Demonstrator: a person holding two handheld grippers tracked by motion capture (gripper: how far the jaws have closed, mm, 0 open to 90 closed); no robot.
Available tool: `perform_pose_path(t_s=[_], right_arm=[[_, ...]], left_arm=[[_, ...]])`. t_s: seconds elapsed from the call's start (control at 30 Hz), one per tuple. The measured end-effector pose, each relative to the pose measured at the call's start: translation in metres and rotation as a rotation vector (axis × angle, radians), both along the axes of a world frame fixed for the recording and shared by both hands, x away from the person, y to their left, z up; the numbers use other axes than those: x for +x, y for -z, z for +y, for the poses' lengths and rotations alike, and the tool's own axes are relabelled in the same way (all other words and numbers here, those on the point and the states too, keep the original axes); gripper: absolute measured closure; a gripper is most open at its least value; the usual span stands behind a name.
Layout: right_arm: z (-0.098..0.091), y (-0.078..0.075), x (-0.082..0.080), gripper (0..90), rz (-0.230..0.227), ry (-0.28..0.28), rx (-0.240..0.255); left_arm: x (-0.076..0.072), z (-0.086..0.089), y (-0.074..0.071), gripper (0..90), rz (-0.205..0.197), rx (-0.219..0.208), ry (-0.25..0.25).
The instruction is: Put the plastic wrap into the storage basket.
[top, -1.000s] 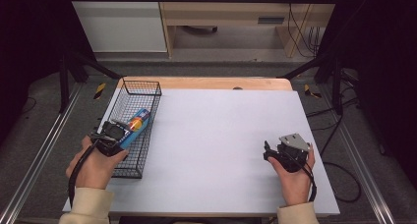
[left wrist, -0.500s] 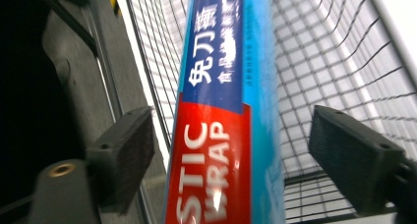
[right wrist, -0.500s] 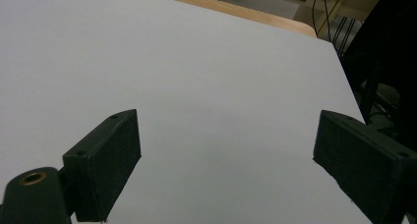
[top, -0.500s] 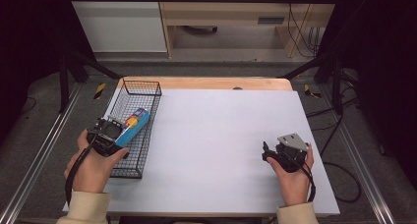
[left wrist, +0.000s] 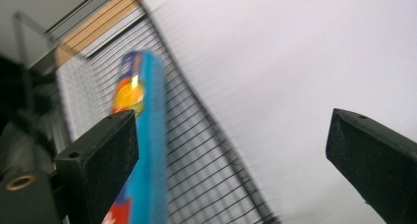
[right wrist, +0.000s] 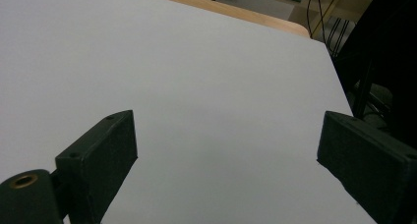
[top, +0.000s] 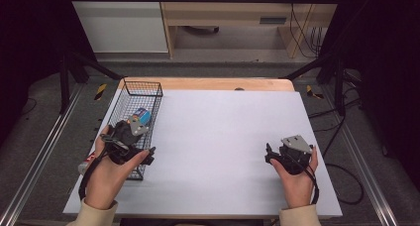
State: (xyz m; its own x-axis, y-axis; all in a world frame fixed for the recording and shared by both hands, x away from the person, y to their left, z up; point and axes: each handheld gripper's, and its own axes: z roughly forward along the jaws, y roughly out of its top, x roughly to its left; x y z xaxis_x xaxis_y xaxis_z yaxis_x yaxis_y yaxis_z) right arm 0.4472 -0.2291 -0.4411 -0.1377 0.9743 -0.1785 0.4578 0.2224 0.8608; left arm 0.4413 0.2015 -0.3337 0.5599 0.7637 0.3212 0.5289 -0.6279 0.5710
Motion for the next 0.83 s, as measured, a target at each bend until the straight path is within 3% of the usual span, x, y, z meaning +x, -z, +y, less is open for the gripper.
perform_pose_path(t_s=[0.1,0.17,0.3,0.4,0.5,0.6,0.7,0.83], right_arm=[[0.001,0.000,-0.002,6.1,0.001,-0.006,-0.003],[0.001,0.000,-0.004,5.3,0.004,-0.009,-0.003],[0.000,0.000,-0.008,4.0,0.000,-0.013,0.006],[-0.002,0.002,-0.011,3.6,0.007,-0.021,-0.006],[-0.004,0.002,-0.014,3.6,-0.002,-0.037,0.010],[-0.005,0.000,-0.015,3.9,-0.016,-0.037,0.010],[-0.007,0.003,-0.014,4.8,-0.002,-0.040,0.033],[-0.010,0.007,-0.013,6.0,0.005,-0.041,0.040]], left_arm=[[0.003,-0.008,0.003,5.9,-0.006,-0.032,0.059],[0.006,-0.012,0.005,5.6,-0.010,-0.075,0.096],[0.013,-0.023,0.012,5.6,0.026,-0.124,0.214],[0.018,-0.033,0.022,6.2,0.013,-0.152,0.277],[0.024,-0.041,0.032,6.2,0.018,-0.255,0.358],[0.028,-0.050,0.045,5.9,-0.008,-0.314,0.399],[0.030,-0.056,0.058,6.3,-0.014,-0.322,0.440],[0.026,-0.058,0.068,5.9,-0.050,-0.406,0.466]])
